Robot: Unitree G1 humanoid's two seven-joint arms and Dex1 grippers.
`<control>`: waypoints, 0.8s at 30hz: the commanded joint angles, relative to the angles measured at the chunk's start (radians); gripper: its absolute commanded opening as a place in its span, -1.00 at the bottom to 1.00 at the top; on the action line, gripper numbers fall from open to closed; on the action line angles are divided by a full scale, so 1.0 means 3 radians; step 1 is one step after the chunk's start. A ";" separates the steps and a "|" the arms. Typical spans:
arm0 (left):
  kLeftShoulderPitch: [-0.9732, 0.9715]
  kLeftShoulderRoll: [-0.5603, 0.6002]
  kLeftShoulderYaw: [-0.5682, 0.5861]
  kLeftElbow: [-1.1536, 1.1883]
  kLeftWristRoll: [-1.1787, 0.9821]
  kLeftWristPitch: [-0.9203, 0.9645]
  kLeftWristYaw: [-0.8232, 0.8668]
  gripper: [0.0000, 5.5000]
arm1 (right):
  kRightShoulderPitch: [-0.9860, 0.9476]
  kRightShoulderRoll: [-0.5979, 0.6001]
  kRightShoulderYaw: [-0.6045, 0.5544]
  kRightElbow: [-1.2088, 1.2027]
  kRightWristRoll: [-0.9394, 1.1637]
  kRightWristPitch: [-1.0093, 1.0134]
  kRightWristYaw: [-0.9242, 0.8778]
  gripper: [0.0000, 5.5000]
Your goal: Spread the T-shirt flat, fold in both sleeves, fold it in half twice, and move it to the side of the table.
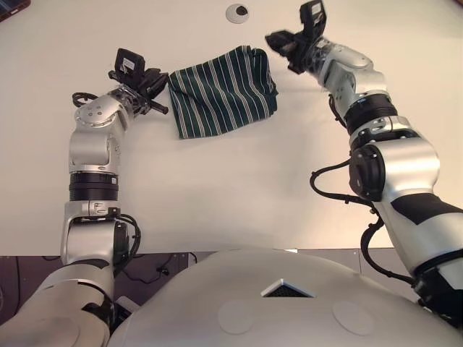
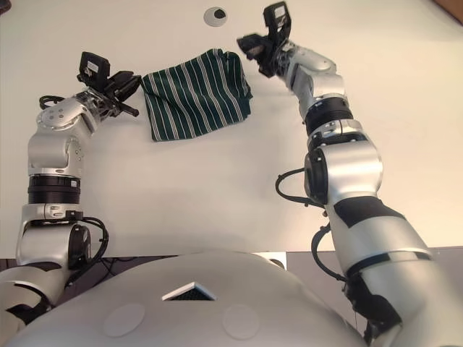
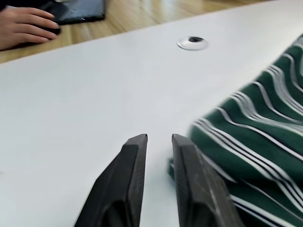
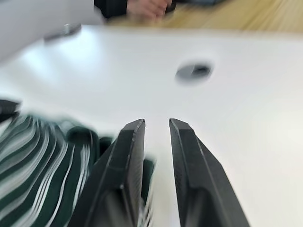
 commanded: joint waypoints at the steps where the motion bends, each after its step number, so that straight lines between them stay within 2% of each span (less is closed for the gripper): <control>1: 0.0040 -0.0102 0.0266 -0.0217 -0.0121 -0.0156 0.0178 -0.67 | 0.0104 0.0160 0.0178 -0.0266 -0.0100 -0.0177 0.0545 -0.72; 4: 0.0204 -0.0156 0.0398 -0.0506 -0.0231 -0.0230 0.0211 -0.72 | 0.0314 0.0296 0.0434 -0.0518 -0.0192 -0.0169 0.1009 -0.85; 7: 0.0300 -0.0240 0.0453 -0.0655 -0.0306 -0.0235 0.0245 -0.87 | 0.0443 0.0513 0.0620 -0.0516 -0.0322 -0.0098 0.1066 -1.00; 10: 0.0315 -0.0305 0.0411 -0.0680 -0.0320 -0.0218 0.0261 -0.99 | 0.0395 0.0704 0.0559 -0.0134 -0.0423 0.0025 0.0446 -1.00; 13: 0.0387 -0.0360 0.0336 -0.0713 -0.0289 -0.0212 0.0251 -0.99 | 0.0341 0.0719 0.0236 0.0196 -0.0301 0.0229 -0.0381 -1.00; 17: 0.0468 -0.0413 0.0281 -0.0706 -0.0228 -0.0245 0.0305 -0.99 | 0.0447 0.0321 -0.0438 0.0444 0.0051 0.0531 -0.1686 -1.00; 20: 0.0545 -0.0453 0.0232 -0.0691 -0.0158 -0.0286 0.0340 -0.99 | 0.0837 -0.0391 -0.1079 0.0428 0.0400 0.0361 -0.2795 -1.00; 24: 0.0695 -0.0508 0.0176 -0.0725 -0.0072 -0.0339 0.0388 -0.99 | 0.1403 -0.1007 -0.1271 0.0213 0.0370 0.0526 -0.3315 -1.00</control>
